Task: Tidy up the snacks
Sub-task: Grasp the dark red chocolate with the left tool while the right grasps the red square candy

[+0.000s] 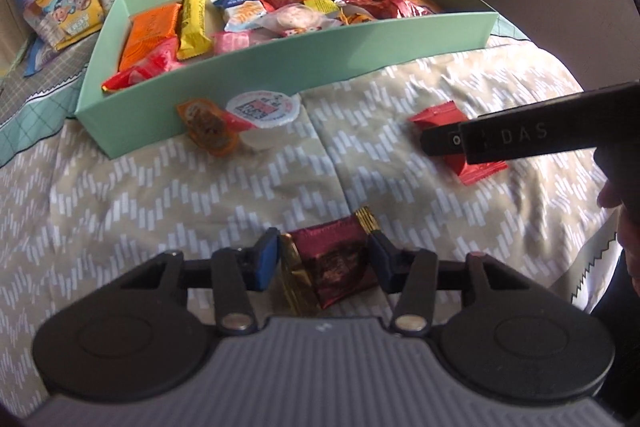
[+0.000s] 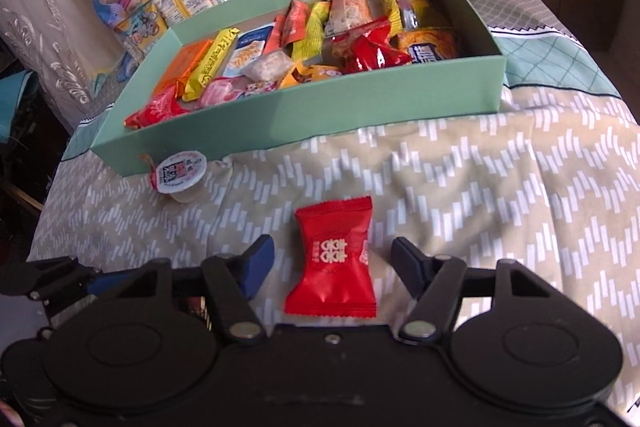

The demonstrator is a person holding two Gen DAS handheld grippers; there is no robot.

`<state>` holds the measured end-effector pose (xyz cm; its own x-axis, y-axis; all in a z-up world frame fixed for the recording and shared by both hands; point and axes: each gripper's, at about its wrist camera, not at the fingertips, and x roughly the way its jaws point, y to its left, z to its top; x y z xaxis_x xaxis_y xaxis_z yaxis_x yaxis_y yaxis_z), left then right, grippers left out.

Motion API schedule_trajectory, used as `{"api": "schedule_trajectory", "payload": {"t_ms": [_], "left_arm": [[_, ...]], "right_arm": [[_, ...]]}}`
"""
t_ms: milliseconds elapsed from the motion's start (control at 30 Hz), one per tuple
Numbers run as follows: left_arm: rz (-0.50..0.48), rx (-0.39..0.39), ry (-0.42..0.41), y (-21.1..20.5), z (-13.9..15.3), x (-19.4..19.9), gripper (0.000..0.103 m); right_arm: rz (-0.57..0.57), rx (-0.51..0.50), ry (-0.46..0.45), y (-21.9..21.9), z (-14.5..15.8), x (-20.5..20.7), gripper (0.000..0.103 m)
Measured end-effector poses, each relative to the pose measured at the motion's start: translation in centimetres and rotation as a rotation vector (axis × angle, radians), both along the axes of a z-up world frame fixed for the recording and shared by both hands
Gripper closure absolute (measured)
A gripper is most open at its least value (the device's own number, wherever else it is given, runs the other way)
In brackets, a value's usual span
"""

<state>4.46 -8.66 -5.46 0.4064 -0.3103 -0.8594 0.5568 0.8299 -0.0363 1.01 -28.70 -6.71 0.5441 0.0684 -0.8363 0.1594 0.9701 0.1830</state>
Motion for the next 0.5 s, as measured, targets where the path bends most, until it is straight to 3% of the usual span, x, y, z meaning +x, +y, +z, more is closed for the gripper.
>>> {"api": "schedule_trajectory", "payload": {"t_ms": [33,67,200,300,500], "left_arm": [[0.012,-0.016,-0.012,0.2,0.3,0.1,0.072],[0.018,-0.037,-0.011,0.5,0.7,0.3,0.074],[-0.008,-0.063,0.008,1.3,1.0,0.6,0.076],[-0.01,-0.05,0.032,1.5,0.4,0.4,0.06],[-0.02,-0.039,0.058,1.5,-0.5,-0.6,0.049]], "right_arm": [[0.014,-0.028,0.0,0.4,0.0,0.1,0.059],[0.024,-0.049,0.005,0.7,0.0,0.2,0.07],[0.036,-0.033,0.013,0.9,0.1,0.0,0.07],[0.026,-0.018,0.011,0.6,0.0,-0.3,0.07],[0.006,0.0,0.012,0.1,0.0,-0.9,0.07]]}}
